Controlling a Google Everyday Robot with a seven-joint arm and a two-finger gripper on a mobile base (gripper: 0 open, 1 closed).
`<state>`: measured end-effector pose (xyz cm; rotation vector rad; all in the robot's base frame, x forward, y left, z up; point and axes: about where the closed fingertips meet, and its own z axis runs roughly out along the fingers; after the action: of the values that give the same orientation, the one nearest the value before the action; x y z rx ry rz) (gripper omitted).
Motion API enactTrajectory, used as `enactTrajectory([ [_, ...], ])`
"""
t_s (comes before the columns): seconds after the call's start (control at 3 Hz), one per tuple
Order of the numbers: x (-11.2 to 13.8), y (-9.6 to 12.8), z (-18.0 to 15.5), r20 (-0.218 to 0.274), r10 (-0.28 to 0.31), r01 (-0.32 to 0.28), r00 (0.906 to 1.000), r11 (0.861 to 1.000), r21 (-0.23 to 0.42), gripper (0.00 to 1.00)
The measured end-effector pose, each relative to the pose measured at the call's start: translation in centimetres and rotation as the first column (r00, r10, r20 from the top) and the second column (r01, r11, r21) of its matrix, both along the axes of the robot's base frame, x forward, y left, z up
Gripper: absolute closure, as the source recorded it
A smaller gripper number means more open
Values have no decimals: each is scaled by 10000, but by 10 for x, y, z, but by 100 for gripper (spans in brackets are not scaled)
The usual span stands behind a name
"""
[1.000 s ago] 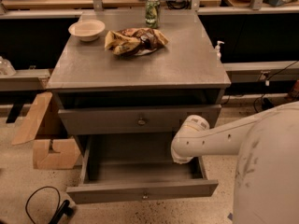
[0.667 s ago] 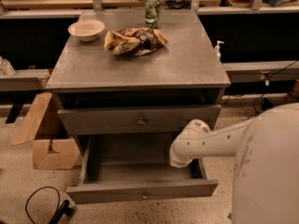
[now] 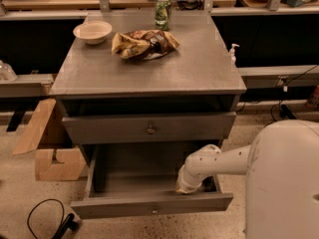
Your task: Open middle drawer
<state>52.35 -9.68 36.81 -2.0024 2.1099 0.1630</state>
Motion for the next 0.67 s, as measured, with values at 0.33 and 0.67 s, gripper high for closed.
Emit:
enactTrajectory([
  [0.33,2,0,0,0,0,0,10000,10000,0,100],
  [0.67,2,0,0,0,0,0,10000,10000,0,100],
])
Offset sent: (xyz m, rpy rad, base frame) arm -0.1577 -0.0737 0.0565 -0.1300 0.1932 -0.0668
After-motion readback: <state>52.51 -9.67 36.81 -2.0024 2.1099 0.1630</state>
